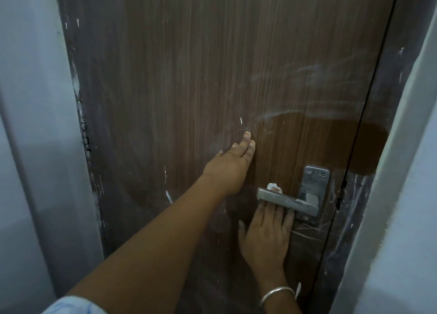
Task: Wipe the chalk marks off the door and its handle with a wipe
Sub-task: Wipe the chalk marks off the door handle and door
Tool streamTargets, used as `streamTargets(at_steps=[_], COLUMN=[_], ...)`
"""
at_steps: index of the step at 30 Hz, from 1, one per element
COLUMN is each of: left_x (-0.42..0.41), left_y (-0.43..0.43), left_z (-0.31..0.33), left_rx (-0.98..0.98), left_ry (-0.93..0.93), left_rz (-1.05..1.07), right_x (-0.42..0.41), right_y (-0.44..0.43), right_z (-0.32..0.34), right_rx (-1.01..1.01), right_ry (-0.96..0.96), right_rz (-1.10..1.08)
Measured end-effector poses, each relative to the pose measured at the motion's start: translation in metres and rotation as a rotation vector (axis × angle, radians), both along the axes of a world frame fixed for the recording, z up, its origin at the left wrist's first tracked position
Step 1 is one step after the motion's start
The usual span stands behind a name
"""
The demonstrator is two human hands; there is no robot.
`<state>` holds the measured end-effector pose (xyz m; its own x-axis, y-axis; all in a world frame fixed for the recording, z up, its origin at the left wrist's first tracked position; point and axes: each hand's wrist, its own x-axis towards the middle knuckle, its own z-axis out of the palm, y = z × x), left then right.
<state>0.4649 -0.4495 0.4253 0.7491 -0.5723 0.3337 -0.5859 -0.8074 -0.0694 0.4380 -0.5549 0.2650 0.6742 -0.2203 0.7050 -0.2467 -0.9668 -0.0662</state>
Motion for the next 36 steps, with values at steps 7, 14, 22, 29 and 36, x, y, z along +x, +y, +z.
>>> streamTargets(at_steps=[7,14,22,29,36], left_x=[0.002,0.002,0.003,0.003,0.003], left_y=[0.0,-0.003,0.005,0.005,0.006], left_z=[-0.001,-0.004,-0.002,-0.004,-0.006], left_rx=[-0.004,0.002,0.026,0.044,0.05], left_ry=[0.0,-0.002,0.04,0.021,0.042], left_rz=[-0.008,0.012,-0.033,-0.021,-0.018], right_x=[0.001,0.009,0.027,0.035,0.032], right_y=[-0.002,0.007,0.03,0.047,0.043], right_z=[0.0,0.003,0.006,0.012,0.014], right_rx=[0.027,-0.058,-0.114,-0.172,-0.173], right_ry=[-0.07,0.006,0.114,0.141,0.112], right_rz=[-0.016,0.097,0.218,0.206,0.218])
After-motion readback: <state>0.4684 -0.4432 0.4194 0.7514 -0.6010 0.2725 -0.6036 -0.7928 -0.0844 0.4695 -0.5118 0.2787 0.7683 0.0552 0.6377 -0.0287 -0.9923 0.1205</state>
